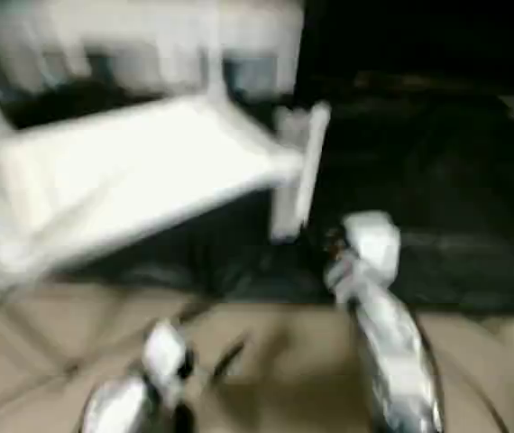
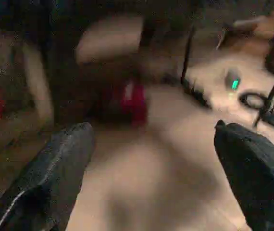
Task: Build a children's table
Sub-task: Insert table leg to table base
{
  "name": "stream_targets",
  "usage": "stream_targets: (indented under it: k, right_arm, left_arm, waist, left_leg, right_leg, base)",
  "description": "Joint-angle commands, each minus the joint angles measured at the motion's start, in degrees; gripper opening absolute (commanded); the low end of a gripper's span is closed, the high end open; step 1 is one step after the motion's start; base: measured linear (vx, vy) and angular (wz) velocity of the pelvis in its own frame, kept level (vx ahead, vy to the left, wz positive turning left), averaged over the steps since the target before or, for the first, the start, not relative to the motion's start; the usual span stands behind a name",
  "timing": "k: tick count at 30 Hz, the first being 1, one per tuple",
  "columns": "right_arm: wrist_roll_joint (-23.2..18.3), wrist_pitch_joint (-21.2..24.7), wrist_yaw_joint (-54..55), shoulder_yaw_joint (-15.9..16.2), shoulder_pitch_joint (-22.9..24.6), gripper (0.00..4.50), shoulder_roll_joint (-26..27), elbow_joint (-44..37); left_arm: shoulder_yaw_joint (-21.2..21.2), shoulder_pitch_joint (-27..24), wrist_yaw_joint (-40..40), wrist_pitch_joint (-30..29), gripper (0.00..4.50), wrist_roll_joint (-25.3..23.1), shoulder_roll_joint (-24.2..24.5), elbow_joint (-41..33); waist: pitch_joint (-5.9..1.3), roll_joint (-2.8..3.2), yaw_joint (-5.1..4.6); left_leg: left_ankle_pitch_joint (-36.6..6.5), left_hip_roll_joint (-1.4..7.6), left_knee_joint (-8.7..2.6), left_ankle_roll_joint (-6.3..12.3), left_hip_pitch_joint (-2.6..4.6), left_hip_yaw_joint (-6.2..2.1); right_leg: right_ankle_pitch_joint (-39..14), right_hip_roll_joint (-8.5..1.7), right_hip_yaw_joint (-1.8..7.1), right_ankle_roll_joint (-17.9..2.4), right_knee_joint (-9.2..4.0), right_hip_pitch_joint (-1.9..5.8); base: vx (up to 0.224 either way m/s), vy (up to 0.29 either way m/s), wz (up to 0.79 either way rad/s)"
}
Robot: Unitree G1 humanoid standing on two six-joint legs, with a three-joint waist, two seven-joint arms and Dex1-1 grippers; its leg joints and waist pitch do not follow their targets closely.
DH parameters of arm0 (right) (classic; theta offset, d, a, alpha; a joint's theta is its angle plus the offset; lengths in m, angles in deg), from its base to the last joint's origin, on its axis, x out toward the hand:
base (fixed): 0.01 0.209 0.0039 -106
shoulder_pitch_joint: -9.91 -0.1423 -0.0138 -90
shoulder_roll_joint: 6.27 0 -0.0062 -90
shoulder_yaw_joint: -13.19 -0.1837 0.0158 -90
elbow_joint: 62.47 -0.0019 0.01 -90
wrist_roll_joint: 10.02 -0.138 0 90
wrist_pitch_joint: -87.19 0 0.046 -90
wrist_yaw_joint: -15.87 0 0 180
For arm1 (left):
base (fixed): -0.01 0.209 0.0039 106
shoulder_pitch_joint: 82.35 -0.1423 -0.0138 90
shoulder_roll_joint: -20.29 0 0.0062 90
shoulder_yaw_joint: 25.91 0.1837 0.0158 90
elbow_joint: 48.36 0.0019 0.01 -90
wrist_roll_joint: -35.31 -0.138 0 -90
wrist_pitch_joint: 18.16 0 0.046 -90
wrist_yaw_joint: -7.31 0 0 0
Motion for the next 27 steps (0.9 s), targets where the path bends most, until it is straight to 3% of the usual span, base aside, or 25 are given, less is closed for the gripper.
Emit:
stream_targets:
  k: [1,2,3,4,5,6,7,8,9,10,11,13,18,20,22,24,27]
  right_arm:
    - [-0.1,-0.1,-0.1,0.2,-1.9,4.5,0.3,-0.3]
    - [0.0,-0.2,-0.3,0.4,-2.2,4.5,0.3,0.1]
    - [0.1,-0.3,-0.3,0.5,-2.4,4.5,0.5,0.4]
    - [0.2,-0.4,-0.3,0.6,-2.6,4.5,0.6,0.7]
    - [0.2,-0.4,-0.5,0.6,-2.8,4.5,0.7,0.9]
    - [0.1,-0.4,-1.1,0.8,-3.1,4.5,0.7,1.4]
    - [0.0,-0.5,-1.4,1.0,-3.3,4.5,0.6,1.8]
    - [-0.1,-0.5,-1.8,1.2,-3.5,4.5,0.5,2.2]
    - [0.0,-0.7,-2.1,1.6,-3.5,4.5,0.5,2.4]
    - [0.0,-0.7,-2.1,1.6,-3.5,4.5,0.5,2.4]
    - [-0.1,-0.8,-2.4,1.9,-3.4,4.5,0.4,2.5]
    - [-0.7,-1.1,-3.9,2.5,-2.9,4.5,0.4,2.3]
    - [-2.5,-0.2,-12.3,6.4,-0.9,4.5,-2.5,0.7]
    - [-2.6,0.6,-13.6,7.0,-0.7,4.5,-3.2,0.7]
    - [1.2,4.0,-13.9,8.5,-0.6,4.5,-6.0,5.7]
    - [2.4,4.4,-13.1,7.9,-0.9,4.5,-6.1,9.3]
    - [2.9,3.7,-10.6,6.6,-2.2,4.5,-5.5,17.4]
  left_arm:
    - [-12.1,22.8,16.7,-33.6,4.47,8.8,5.6,-40.2]
    - [-12.3,22.8,17.0,-33.7,4.47,8.5,5.7,-40.0]
    - [-12.3,22.7,17.0,-33.5,4.47,8.5,5.9,-39.8]
    - [-12.4,22.7,16.9,-33.4,4.47,8.5,6.1,-39.6]
    - [-12.6,22.5,17.3,-34.0,4.47,7.9,6.2,-39.7]
    - [-12.7,22.0,17.7,-34.7,4.47,7.1,6.2,-39.9]
    - [-12.7,21.6,18.0,-35.2,4.47,6.8,6.3,-40.1]
    - [-12.8,21.3,18.3,-35.7,4.47,6.2,6.4,-40.0]
    - [-12.9,21.1,18.4,-35.4,4.47,5.9,6.6,-39.7]
    - [-12.9,21.1,18.4,-35.4,4.47,5.9,6.6,-39.7]
    - [-12.9,20.8,18.5,-35.3,4.47,5.9,6.7,-39.5]
    - [-13.0,19.6,19.3,-35.7,4.47,5.4,6.7,-39.0]
    - [-13.2,18.4,19.8,-35.9,4.47,4.9,7.3,-36.7]
    - [-13.2,18.4,19.7,-35.7,4.47,5.0,7.4,-36.2]
    - [-12.9,18.8,20.4,-34.8,4.47,4.8,8.2,-30.9]
    - [-12.7,19.2,21.2,-34.4,4.47,4.1,9.0,-26.9]
    - [-12.4,20.7,22.4,-33.2,4.47,4.4,10.1,-18.7]
  waist:
    - [-3.05,0.67,-0.07]
    - [-2.46,-0.75,-1.4]
    - [-3.58,-0.91,-1.86]
    - [-3.48,-1.09,-0.87]
    - [-3.72,-1.14,-0.39]
    - [-3.61,-1.19,-0.47]
    - [-3.29,-0.94,-1.17]
    - [-3.2,-1.18,-1.63]
    - [-3.12,-0.79,-2.36]
    - [-2.99,-0.46,-2.58]
    - [-2.74,-0.69,-3.48]
    - [-2.39,-1.14,-4.66]
    - [-1.71,-0.8,-6.89]
    - [-1.66,-0.99,-7.25]
    - [-1.39,-1.36,-7.45]
    - [-1.26,-1.43,-7.56]
    - [-1.58,-1.85,-7.7]
  left_leg:
    - [-4.1,8.56,-8.01,4.67,7.78,-3.4]
    - [-0.2,10.51,-8.55,9.03,7.62,-3.85]
    - [12.0,9.28,-7.22,17.13,5.75,-2.85]
    - [14.7,4.62,-5.25,15.69,2.25,0.76]
    - [13.2,3.42,-5.43,12.32,1.17,1.53]
    - [8.8,4.36,-6.97,6.52,1.42,1.17]
    - [3.8,5.17,-8.07,3.28,2.6,0.4]
    - [1.6,5.52,-8.58,2.89,2.97,0.01]
    - [-1.0,5.85,-9.51,2.83,3.02,-0.66]
    - [-3.2,5.97,-9.84,2.56,3.34,-0.63]
    - [-5.9,5.84,-10.6,2.3,3.1,-0.63]
    - [-9.6,5.46,-11.48,2.09,2.99,-0.51]
    - [-16.7,5.36,-12.75,0.9,2.54,-0.3]
    - [-15.8,5.3,-12.76,1.03,2.34,-0.07]
    - [-15.6,5.24,-12.83,1.37,2.35,0.28]
    - [-15.4,5.24,-12.81,1.02,2.61,0.74]
    - [-11.4,5.25,-12.45,2.07,2.41,1.06]
  right_leg:
    - [14.4,-4.82,2.55,-5.0,-8.78,-2.36]
    - [21.9,-5.5,2.24,-4.7,-7.93,-3.03]
    - [37.1,-7.13,2.01,-2.4,-7.44,-1.29]
    - [55.1,-5.83,2.72,3.1,-8.35,0.86]
    - [62.6,-5.3,2.66,6.4,-8.46,1.73]
    - [64.9,-5.29,0.9,9.4,-8.07,0.52]
    - [56.9,-5.24,-0.66,9.6,-8.4,-0.74]
    - [52.2,-5.57,-1.05,9.2,-8.75,-0.78]
    - [45.3,-6.27,-1.59,7.5,-9.36,-0.62]
    - [41.5,-6.57,-1.66,6.4,-9.97,-0.99]
    - [36.6,-7.03,-1.9,4.8,-10.9,-0.34]
    - [30.7,-7.49,-1.9,2.8,-12.29,-0.12]
    - [19.5,-8.15,-1.48,-1.3,-13.95,-0.17]
    - [17.4,-8.32,-1.35,-2.5,-14.35,-0.11]
    - [14.6,-8.38,-1.08,-3.4,-14.82,-0.34]
    - [10.6,-8.64,-0.6,-5.3,-15.27,-0.8]
    - [12.9,-8.68,-0.48,-7.3,-15.03,-0.64]
  base:
    - [-0.106,0.111,0.41]
    - [-0.106,0.111,0.41]
    - [0.012,0.019,0.2]
    - [0.091,-0.028,0.09]
    - [0.091,-0.028,0.09]
    - [0.001,0.101,0.11]
    - [-0.07,0.15,0.0]
    - [-0.07,0.15,0.0]
    - [-0.081,0.138,-0.07]
    - [-0.083,0.127,-0.08]
    - [-0.083,0.127,-0.08]
    - [-0.084,0.095,-0.07]
    - [-0.076,0.055,-0.07]
    - [-0.061,0.02,-0.08]
    - [0.0,0.0,0.0]
    - [0.0,0.0,0.0]
    - [0.0,0.0,0.0]
